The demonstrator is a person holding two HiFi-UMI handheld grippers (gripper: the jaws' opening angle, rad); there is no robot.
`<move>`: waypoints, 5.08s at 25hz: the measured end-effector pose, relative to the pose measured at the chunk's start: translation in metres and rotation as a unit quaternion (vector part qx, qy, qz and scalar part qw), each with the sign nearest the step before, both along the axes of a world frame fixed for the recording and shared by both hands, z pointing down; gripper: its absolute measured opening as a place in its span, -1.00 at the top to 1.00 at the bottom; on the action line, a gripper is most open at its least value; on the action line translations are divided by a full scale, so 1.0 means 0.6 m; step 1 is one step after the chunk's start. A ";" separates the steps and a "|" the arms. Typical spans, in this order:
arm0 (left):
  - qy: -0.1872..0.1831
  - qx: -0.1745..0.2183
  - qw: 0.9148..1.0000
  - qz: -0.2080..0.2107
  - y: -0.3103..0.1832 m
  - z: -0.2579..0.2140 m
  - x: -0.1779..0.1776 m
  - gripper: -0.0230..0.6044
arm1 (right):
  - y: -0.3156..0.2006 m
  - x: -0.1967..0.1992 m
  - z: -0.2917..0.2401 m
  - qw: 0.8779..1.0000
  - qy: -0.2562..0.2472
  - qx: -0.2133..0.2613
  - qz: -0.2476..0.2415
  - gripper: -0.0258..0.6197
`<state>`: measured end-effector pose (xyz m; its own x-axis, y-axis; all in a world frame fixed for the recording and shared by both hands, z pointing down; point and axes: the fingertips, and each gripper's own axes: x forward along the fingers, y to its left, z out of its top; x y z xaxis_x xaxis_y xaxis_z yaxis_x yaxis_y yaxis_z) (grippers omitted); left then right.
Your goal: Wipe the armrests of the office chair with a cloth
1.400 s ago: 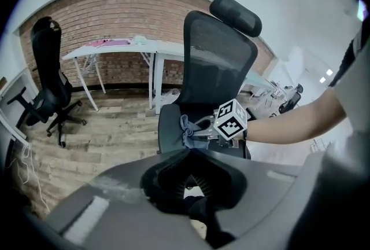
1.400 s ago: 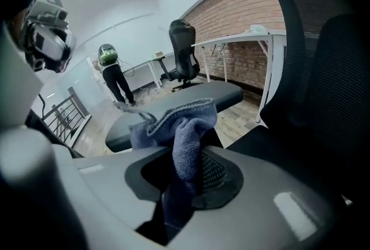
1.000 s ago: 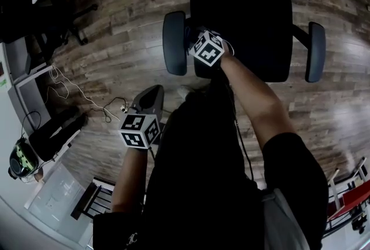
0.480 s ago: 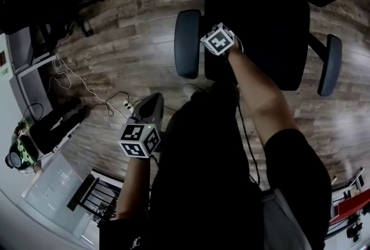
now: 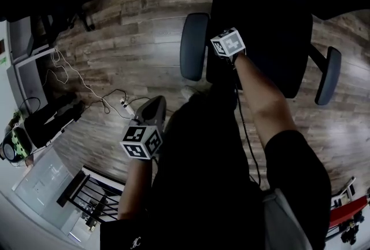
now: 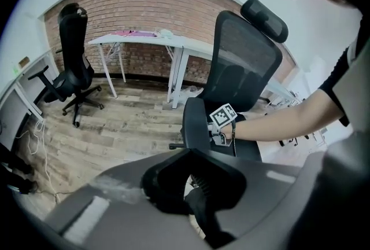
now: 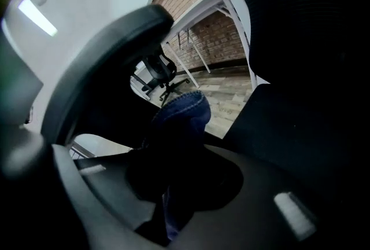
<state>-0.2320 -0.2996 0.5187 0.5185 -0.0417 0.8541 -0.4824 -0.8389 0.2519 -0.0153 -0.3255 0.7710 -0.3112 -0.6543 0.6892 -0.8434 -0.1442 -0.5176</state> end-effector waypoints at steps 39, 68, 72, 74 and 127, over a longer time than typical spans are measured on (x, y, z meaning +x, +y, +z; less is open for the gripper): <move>0.099 -0.050 0.958 0.263 -0.431 0.022 0.105 0.91 | -0.138 -0.128 -0.310 0.855 0.046 0.030 0.515 0.68; -0.004 -0.108 0.939 0.326 -0.540 0.184 -0.004 0.91 | -0.079 0.004 -0.019 0.611 0.057 -0.068 0.787 0.68; -0.008 -0.114 0.945 0.307 -0.529 0.188 -0.018 0.91 | -0.084 0.020 0.023 0.620 0.052 -0.080 0.779 0.68; -0.012 -0.117 0.951 0.287 -0.533 0.192 -0.029 0.91 | -0.088 0.020 0.047 0.623 0.047 -0.090 0.775 0.68; 0.208 -0.060 0.894 0.393 -0.219 -0.110 0.186 0.91 | 0.153 -0.116 -0.540 0.772 0.293 0.075 0.559 0.67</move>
<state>-0.1203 -0.4310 0.4525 0.6211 0.5545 0.5539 0.4004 -0.8320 0.3839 -0.0848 -0.2337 0.4473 0.8423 -0.3743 0.3878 -0.3305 -0.9271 -0.1770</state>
